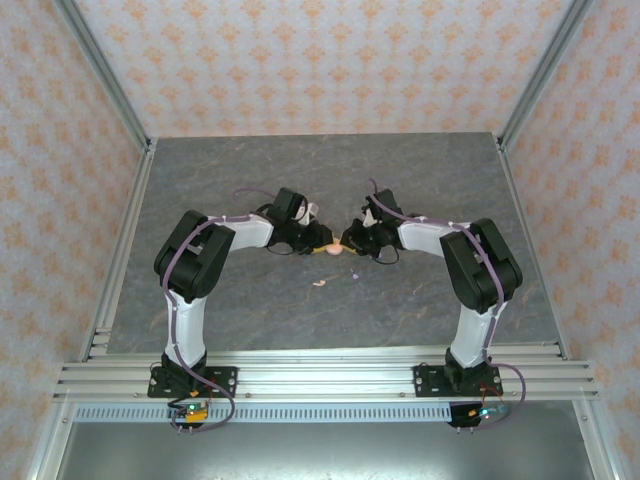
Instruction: Insert the wireless bluetooth earbuds into the charging case
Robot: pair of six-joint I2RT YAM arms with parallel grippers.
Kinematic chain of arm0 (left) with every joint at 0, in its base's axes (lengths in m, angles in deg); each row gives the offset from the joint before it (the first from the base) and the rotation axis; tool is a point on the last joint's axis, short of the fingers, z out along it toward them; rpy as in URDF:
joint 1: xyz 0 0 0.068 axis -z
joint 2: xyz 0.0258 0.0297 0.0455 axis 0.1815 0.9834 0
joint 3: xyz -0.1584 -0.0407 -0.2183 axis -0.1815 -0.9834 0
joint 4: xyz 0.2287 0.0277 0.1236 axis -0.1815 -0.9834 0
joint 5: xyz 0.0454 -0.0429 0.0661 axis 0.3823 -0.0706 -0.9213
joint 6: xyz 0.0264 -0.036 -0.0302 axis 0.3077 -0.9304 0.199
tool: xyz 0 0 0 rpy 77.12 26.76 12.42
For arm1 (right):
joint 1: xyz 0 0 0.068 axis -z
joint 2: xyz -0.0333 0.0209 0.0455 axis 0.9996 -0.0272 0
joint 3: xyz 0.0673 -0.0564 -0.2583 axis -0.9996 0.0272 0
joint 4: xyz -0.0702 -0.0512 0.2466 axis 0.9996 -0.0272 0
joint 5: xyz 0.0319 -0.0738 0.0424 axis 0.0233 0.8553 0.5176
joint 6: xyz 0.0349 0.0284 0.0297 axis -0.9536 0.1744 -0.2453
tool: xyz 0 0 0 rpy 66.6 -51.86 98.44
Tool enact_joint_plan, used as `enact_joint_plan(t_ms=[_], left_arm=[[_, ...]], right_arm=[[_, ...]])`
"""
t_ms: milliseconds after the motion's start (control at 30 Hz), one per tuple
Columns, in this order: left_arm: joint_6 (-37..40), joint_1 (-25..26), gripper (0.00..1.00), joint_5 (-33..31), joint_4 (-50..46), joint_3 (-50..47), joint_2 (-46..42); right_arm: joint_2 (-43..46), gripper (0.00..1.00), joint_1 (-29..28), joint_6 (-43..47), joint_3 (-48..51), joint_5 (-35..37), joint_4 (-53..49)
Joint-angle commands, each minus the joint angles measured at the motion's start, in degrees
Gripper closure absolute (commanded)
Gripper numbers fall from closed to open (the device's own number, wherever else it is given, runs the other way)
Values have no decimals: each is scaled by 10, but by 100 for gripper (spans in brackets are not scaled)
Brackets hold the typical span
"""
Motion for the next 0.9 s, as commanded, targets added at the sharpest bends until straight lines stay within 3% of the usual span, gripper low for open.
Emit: enact_joint_plan(t_ms=[0,400,867], left_arm=[[-40,9,73,16,59,-21,-9],[-111,9,72,14,155,-53,-19],[-123,9,71,17,172,-57,-22]], right_arm=[[-10,85,-8,-8,6,-10,9],[-7,85,-7,-18,9,-18,21],[-9,84,-6,-24,6,-25,28]])
